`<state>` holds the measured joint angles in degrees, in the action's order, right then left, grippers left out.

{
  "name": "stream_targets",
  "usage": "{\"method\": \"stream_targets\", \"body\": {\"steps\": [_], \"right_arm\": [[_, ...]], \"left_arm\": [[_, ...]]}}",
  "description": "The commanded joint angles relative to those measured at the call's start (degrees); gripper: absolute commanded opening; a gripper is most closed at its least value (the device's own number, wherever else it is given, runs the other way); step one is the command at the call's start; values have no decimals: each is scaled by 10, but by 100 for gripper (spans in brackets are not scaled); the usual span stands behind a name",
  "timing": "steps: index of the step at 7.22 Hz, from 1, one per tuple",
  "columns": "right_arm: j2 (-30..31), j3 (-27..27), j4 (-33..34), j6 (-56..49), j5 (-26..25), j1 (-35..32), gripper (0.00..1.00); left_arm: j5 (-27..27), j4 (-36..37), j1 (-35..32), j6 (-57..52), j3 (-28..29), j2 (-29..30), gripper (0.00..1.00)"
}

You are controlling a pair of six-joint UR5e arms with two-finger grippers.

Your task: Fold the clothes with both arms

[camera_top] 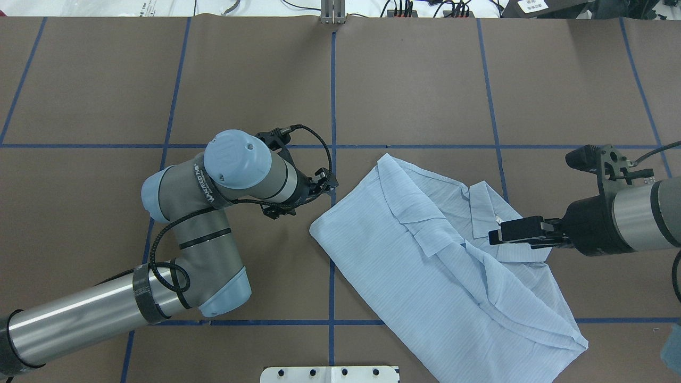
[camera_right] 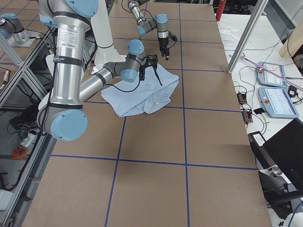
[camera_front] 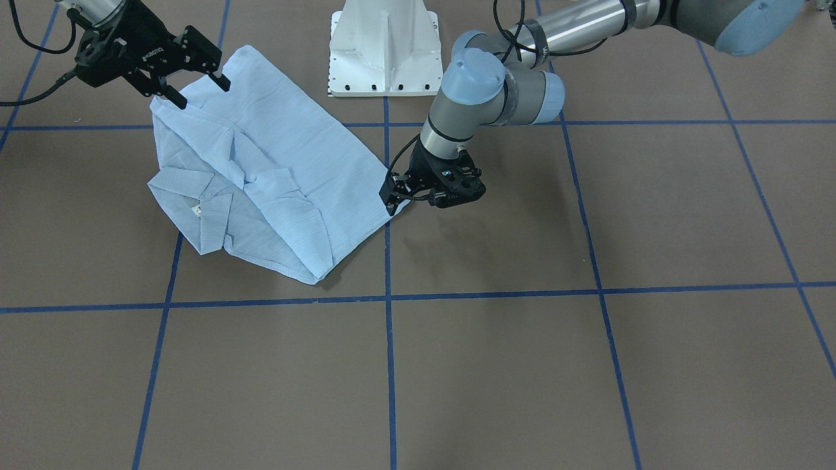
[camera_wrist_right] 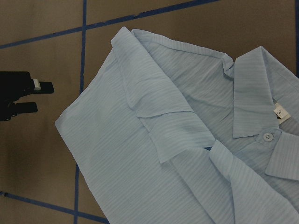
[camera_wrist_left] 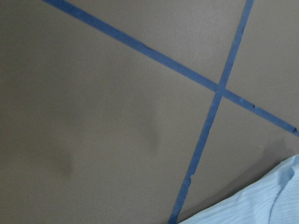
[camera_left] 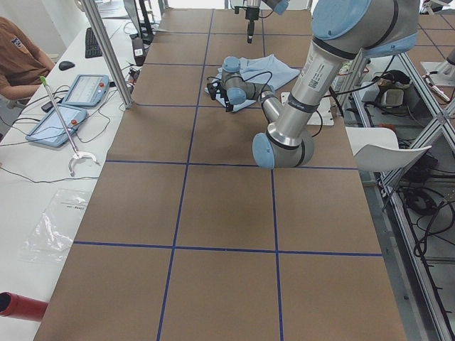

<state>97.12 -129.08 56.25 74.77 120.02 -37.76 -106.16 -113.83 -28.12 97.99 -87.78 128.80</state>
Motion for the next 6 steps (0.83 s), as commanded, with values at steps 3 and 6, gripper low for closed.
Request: {"method": "stream_targets", "body": {"steps": [3, 6], "right_arm": [[1, 4, 0, 0, -1, -5, 100], [3, 4, 0, 0, -1, -6, 100]], "left_arm": [[0, 22, 25, -2, -6, 1, 75], [0, 23, 40, -2, -3, 2, 68]]}}
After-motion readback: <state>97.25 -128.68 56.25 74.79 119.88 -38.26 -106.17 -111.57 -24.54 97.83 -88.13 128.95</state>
